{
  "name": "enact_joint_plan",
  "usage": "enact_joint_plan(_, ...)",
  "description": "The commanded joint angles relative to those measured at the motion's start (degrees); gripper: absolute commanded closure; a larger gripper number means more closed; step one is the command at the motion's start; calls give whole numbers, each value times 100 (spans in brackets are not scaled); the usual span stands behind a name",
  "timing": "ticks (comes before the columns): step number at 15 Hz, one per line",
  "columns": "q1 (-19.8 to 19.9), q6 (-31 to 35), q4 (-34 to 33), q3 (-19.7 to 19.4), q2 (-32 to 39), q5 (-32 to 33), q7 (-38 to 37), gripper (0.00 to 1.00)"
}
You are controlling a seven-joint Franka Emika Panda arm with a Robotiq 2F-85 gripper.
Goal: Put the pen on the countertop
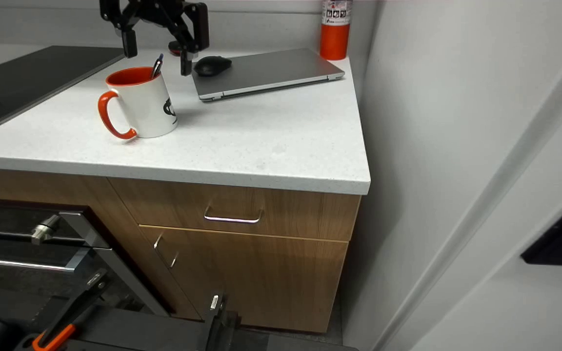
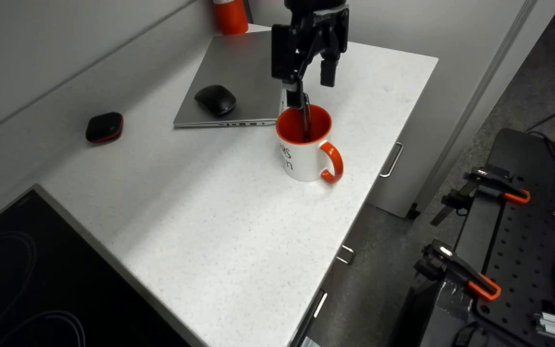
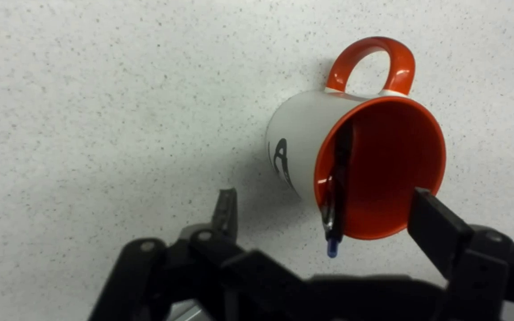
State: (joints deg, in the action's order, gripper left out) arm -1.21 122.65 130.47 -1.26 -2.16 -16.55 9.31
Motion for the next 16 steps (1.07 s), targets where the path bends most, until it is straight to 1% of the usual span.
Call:
enact_joint_plan(1, 14, -78, -220, 39, 233, -492, 419, 0)
enact_joint_plan(4, 46, 14, -251, 43, 313, -729, 613, 0)
enact_joint_plan(9, 118, -83, -235, 4, 202, -838, 771, 0)
enact_joint_plan(10, 133, -79, -209, -6, 157, -870, 809, 25)
enact_joint_plan(11, 143, -41, -186, -12, 125, -849, 838, 26)
enact_joint_plan(12, 153, -46, -187, -21, 114, -851, 856, 32)
enact_joint_plan(15, 167, -81, -183, -47, 86, -882, 905, 59)
enact_joint_plan(16, 168, -84, -181, -53, 76, -879, 911, 66)
